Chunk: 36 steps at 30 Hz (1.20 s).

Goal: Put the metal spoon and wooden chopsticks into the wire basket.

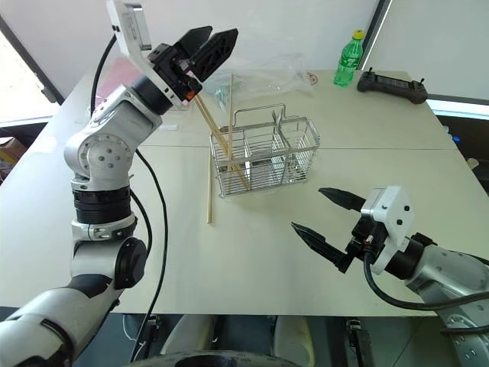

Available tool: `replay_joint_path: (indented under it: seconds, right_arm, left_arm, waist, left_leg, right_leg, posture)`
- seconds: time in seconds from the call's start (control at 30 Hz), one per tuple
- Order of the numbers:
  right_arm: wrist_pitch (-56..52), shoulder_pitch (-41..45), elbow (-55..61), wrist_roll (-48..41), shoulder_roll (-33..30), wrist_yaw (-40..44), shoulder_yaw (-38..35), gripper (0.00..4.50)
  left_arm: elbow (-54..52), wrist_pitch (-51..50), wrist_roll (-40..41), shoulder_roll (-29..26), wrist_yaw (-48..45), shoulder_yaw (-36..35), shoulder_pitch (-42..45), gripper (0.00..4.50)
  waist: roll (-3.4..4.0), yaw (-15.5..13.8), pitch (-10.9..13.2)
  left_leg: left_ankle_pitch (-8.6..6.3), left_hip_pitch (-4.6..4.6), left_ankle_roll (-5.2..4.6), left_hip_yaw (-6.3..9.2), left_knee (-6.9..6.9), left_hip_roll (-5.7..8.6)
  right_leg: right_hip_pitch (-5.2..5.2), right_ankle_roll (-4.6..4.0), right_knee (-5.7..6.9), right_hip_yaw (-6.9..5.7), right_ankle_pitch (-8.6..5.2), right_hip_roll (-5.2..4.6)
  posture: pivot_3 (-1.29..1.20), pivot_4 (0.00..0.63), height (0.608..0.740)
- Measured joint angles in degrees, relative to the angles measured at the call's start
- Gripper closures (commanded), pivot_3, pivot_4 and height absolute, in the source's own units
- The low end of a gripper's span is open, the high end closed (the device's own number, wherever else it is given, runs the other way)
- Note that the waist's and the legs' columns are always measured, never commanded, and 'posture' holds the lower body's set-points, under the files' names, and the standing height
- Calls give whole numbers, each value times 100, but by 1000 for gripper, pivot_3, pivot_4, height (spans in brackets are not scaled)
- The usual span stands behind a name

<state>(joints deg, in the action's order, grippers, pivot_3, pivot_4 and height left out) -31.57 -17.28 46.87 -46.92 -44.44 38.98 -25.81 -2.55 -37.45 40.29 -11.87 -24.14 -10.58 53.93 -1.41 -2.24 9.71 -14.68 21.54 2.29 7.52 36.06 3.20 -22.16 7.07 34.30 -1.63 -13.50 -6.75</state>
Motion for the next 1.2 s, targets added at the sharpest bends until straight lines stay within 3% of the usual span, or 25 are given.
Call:
replay_joint_path:
  seconds: [0.23,0.57,0.73,0.87,0.97,1.2]
  right_arm:
    - [1,-24,0,59,1,115,0,0]
    - [-21,57,-25,47,-1,152,-1,0]
    - [-36,90,-111,47,-7,170,-2,0]
    - [-39,83,-110,47,-4,152,-2,0]
    - [-40,48,-96,48,8,119,-1,0]
    - [-40,8,-69,52,60,30,45,0]
  left_arm:
    - [11,-269,383,-258,164,-267,459,49]
    - [511,-879,1693,-956,821,-1438,1855,49]
    - [1280,-950,2177,-1482,1108,-2041,2330,49]
    - [2554,-909,1640,-2078,1576,-2144,2369,49]
    - [3422,-1005,723,-2366,2086,-1626,2311,49]
    - [4422,-1826,-718,-2072,2395,-392,2226,49]
  waist:
    - [-1,-1,1]
    - [1,12,1]
    - [2,7,0]
    - [5,6,-2]
    - [1,-18,-2]
    - [-19,7,5]
  left_leg:
    - [0,0,0,0,2,0]
    - [-1,-3,-1,1,-5,-1]
    - [-1,-8,0,1,-4,0]
    - [0,-14,1,1,-3,0]
    - [1,-11,2,5,1,2]
    - [0,2,4,6,-10,6]
  right_leg:
    - [0,8,0,0,-7,0]
    - [-4,20,4,-1,-11,3]
    - [-2,23,8,-1,-12,3]
    - [-3,23,19,0,-11,6]
    - [-1,25,20,0,-11,6]
    - [-14,12,10,1,-3,1]
  posture:
    - [0,150,709]
    - [0,150,709]
    - [0,150,709]
    - [0,150,709]
    - [0,150,709]
    - [0,150,709]
